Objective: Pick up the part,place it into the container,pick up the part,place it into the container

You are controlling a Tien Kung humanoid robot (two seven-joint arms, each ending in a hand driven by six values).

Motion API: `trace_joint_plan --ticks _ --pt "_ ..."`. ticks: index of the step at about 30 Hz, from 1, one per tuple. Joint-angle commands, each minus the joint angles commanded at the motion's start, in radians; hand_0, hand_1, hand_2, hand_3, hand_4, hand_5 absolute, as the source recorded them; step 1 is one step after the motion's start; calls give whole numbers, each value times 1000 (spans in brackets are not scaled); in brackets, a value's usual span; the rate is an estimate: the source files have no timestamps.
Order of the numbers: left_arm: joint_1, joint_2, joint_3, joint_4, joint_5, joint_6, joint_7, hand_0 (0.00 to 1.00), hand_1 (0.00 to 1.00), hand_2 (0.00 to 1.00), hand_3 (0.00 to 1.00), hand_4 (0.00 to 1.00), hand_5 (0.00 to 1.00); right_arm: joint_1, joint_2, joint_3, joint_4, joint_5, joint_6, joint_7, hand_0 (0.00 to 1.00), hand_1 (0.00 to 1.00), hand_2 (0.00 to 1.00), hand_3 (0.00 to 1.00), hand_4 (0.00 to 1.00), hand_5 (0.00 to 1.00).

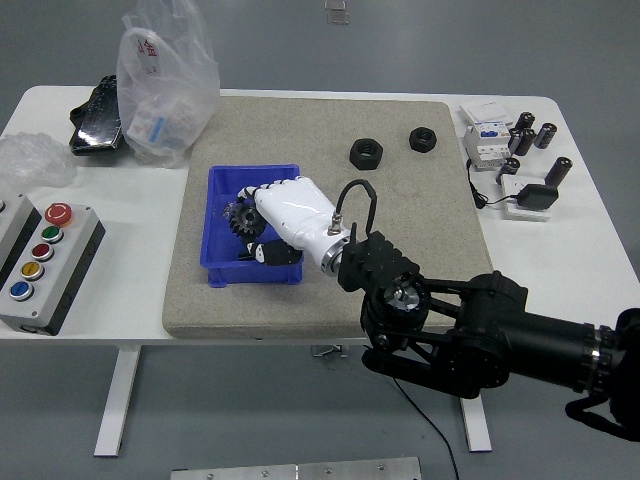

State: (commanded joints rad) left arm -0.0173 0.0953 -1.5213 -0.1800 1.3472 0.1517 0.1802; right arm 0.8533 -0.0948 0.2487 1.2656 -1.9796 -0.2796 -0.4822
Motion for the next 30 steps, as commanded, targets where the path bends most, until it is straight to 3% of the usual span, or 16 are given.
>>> trace_joint_plan --ticks 1,6,7,12,13,23,30 --pt "0 0 -1 0 0 0 0 643 572 561 627 731 348 0 -1 2 0 -1 3 -1 342 701 839 801 498 210" --pt "0 0 0 0 -1 0 0 643 572 561 627 731 348 -2 -4 15 9 -8 14 -3 342 701 839 801 498 210" --pt "0 0 0 0 0 0 0 643 572 562 627 731 348 -2 -5 17 11 -10 19 -3 345 703 854 869 634 219" --pt "0 0 -2 0 1 0 0 643 572 562 627 731 348 -3 -5 13 23 -12 37 -1 345 703 854 869 634 219" --pt "0 0 -2 0 2 0 0 643 571 561 627 730 348 -4 -4 11 24 -12 39 0 347 706 895 926 802 312" --pt "0 0 -8 0 7 0 2 643 572 562 627 730 347 -14 -7 34 15 -6 38 2 344 704 918 946 844 352" --pt "3 1 -12 0 10 1 2 643 572 562 627 730 347 8 -93 193 112 27 6 9 344 696 911 936 863 378"
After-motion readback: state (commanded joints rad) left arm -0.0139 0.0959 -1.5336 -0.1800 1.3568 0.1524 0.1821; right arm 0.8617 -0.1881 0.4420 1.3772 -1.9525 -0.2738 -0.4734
